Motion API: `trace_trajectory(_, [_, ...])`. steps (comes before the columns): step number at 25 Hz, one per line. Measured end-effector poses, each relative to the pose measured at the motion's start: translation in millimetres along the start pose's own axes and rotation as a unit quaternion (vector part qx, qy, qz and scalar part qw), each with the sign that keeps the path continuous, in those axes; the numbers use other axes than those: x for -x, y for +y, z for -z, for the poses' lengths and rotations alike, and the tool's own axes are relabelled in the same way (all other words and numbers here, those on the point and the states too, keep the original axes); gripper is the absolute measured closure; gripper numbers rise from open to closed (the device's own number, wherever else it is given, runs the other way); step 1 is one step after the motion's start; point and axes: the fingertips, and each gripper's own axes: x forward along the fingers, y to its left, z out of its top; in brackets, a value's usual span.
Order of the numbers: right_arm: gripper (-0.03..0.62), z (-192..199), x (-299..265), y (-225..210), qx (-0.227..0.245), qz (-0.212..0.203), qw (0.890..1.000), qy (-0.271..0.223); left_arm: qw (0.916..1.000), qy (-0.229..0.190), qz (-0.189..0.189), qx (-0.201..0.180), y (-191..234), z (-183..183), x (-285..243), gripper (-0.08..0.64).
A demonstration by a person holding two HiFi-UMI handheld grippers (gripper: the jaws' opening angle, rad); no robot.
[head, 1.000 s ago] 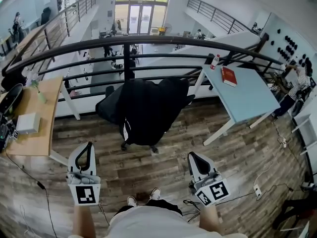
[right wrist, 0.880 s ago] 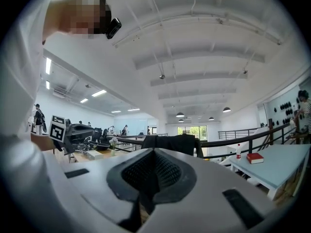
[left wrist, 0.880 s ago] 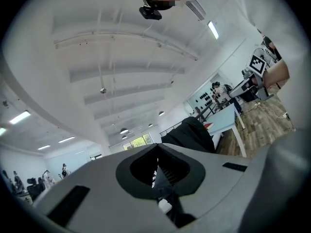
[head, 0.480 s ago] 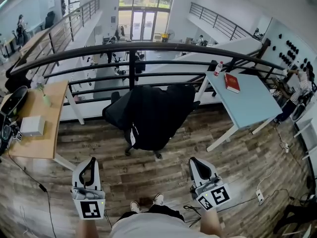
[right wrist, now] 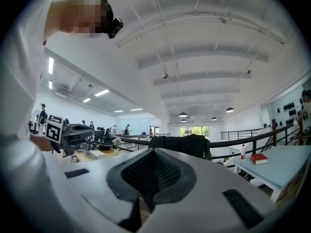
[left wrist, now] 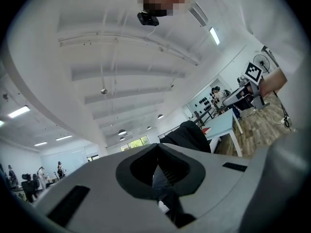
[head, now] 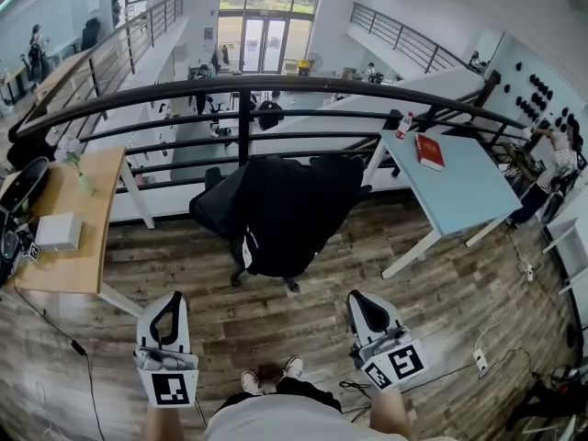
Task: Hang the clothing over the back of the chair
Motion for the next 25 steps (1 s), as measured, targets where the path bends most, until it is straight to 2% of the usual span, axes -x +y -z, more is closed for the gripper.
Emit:
trace_trajectory(6, [0.575,0,-2,-1,0.0,0.002,1.0,0.001,0.9998,0.004,-0.001,0.018,2,3,-3,0.537])
trace_trajectory(12, [0.575,1,-2,-3,0.0,0.004,1.0,0.0,0.9999,-0.007,0.005,0.01,0,-2,-9,0.537])
trace_trajectory(21, [0.575,-2,-7,-10,0.006,0.0,1.0,0.001,0.9994,-0.008,-0.017,0.029,5,-2,-12,0.537])
trace_trajectory(25, [0.575,-3,-10,-9,0.021,-0.015,1.0,0.003,0.9993,-0.002,-0.019,0.031,3,1,-16,0.537])
